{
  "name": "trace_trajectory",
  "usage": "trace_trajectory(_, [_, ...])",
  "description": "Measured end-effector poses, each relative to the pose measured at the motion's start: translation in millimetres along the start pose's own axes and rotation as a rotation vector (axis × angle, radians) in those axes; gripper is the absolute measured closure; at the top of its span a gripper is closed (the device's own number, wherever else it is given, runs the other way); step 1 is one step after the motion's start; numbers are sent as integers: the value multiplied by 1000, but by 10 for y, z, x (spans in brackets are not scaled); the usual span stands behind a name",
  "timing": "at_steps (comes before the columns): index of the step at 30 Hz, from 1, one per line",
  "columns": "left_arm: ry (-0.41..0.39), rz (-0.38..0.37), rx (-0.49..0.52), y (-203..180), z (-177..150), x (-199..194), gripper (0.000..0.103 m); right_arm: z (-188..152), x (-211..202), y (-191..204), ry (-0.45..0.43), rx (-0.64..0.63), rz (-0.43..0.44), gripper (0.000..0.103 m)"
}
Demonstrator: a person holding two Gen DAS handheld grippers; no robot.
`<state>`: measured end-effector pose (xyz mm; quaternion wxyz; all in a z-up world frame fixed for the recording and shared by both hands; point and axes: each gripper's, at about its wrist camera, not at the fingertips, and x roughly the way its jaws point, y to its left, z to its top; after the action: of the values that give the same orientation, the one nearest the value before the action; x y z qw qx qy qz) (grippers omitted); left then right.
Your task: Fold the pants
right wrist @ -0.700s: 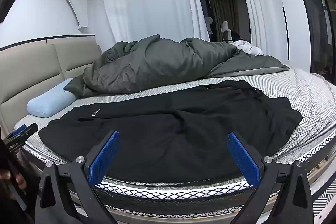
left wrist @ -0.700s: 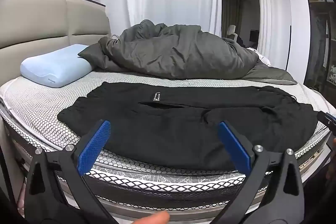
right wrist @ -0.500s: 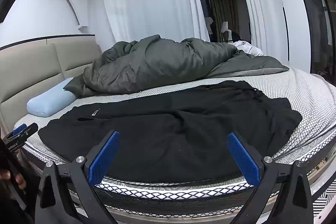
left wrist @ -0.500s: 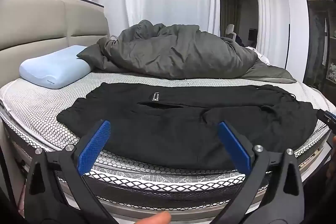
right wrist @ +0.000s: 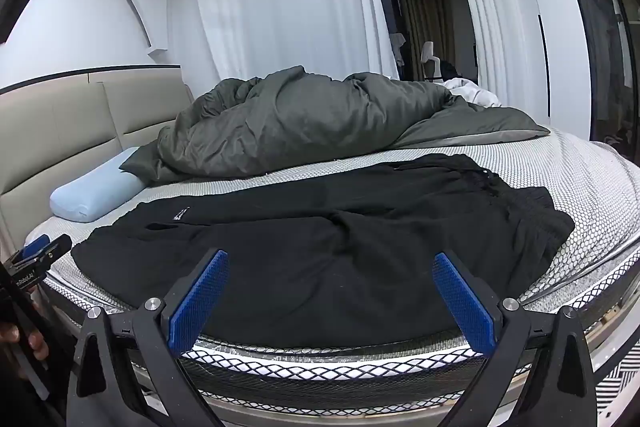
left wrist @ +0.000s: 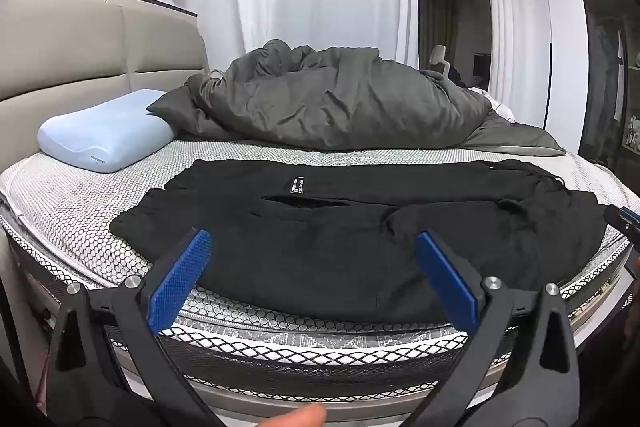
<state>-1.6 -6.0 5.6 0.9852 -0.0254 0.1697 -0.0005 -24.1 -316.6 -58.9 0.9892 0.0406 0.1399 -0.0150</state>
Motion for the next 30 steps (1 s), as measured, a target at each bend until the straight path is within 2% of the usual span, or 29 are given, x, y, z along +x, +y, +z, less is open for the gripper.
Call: trace_trajectory(30, [0,3,7,-1,-31,4,1,-5,-11,29,0,-7,-2,0])
